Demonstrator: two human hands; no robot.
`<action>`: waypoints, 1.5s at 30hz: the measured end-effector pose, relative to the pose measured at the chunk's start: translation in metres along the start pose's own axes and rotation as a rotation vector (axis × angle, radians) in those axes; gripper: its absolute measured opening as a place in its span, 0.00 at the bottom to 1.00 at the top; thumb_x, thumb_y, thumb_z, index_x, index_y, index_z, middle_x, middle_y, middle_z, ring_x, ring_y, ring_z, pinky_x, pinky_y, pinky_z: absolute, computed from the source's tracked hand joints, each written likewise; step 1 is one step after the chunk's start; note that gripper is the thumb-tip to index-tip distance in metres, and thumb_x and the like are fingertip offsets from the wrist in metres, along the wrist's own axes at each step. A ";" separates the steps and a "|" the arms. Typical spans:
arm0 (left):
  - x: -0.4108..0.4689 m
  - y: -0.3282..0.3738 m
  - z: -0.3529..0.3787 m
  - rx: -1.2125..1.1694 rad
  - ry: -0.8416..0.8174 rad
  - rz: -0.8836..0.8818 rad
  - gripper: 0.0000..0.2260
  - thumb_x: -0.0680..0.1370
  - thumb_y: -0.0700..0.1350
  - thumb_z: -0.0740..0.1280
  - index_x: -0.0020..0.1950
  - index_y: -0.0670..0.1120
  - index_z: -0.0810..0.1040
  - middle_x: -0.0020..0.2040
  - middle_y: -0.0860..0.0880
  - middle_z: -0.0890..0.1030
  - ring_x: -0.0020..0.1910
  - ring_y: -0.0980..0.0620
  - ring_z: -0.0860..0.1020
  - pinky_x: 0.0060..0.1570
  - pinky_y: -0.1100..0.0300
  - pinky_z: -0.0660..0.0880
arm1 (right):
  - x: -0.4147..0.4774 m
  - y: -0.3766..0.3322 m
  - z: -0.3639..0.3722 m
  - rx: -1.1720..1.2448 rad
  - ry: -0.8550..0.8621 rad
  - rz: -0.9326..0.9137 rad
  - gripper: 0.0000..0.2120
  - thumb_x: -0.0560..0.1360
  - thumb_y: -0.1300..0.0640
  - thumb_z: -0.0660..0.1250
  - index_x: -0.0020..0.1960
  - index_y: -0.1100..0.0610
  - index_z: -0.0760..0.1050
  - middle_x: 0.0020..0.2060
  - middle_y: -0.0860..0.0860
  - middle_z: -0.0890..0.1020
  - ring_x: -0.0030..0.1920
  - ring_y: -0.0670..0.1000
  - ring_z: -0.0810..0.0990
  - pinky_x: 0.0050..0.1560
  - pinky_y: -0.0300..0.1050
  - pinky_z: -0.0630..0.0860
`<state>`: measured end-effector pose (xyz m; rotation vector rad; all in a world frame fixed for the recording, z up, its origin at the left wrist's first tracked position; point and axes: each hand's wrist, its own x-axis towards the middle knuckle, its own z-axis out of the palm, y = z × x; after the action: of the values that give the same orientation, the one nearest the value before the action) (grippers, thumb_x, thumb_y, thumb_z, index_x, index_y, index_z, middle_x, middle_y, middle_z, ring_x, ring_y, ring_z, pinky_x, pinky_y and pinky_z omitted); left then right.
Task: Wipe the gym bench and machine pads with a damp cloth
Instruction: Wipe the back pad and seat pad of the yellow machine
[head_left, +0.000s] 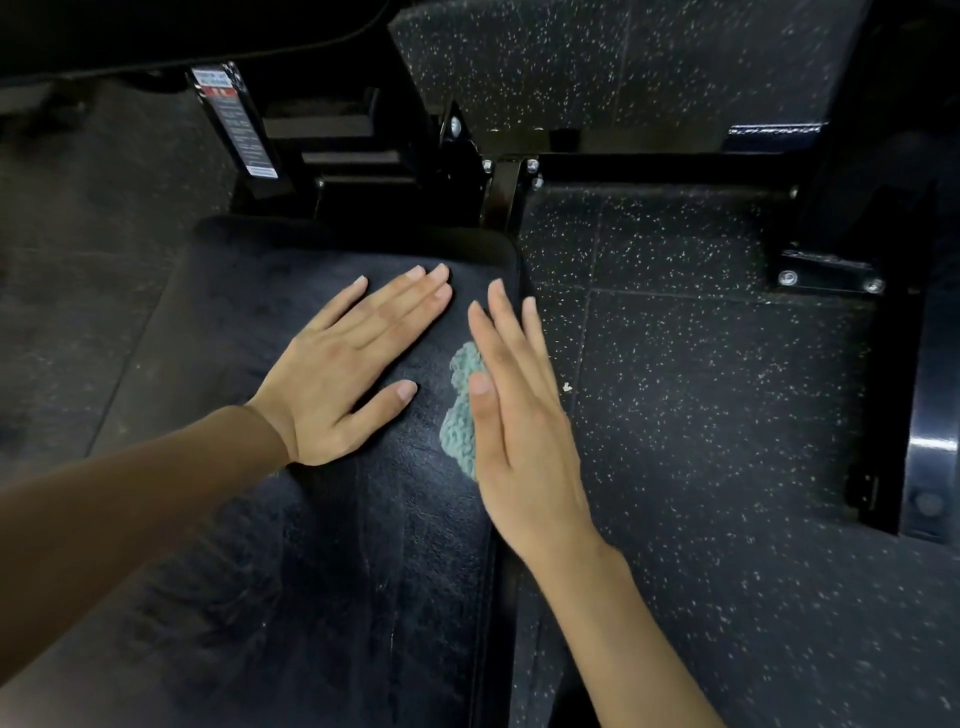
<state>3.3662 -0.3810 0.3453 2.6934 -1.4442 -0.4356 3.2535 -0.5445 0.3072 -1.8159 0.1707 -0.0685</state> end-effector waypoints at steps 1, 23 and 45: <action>0.000 0.000 0.000 -0.001 0.001 0.000 0.30 0.81 0.52 0.52 0.80 0.41 0.54 0.81 0.46 0.54 0.80 0.49 0.52 0.78 0.45 0.50 | 0.008 0.001 -0.002 0.020 0.006 0.000 0.23 0.85 0.51 0.47 0.79 0.54 0.58 0.79 0.42 0.53 0.79 0.41 0.43 0.75 0.32 0.45; 0.001 -0.001 0.004 0.037 0.025 0.003 0.29 0.82 0.52 0.51 0.81 0.41 0.53 0.81 0.45 0.54 0.80 0.48 0.52 0.77 0.44 0.51 | 0.027 -0.010 -0.006 -0.500 -0.059 -0.107 0.26 0.83 0.53 0.47 0.79 0.59 0.55 0.80 0.52 0.54 0.80 0.51 0.46 0.79 0.51 0.45; -0.025 0.019 0.016 -0.031 0.163 -0.382 0.25 0.84 0.49 0.46 0.81 0.45 0.54 0.81 0.50 0.53 0.80 0.53 0.49 0.78 0.49 0.48 | -0.008 -0.030 -0.009 -0.714 -0.439 -0.312 0.24 0.82 0.53 0.49 0.76 0.60 0.64 0.77 0.51 0.64 0.78 0.54 0.56 0.77 0.56 0.51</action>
<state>3.3336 -0.3697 0.3386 2.9007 -0.8753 -0.2428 3.2466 -0.5448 0.3392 -2.5022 -0.4575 0.1965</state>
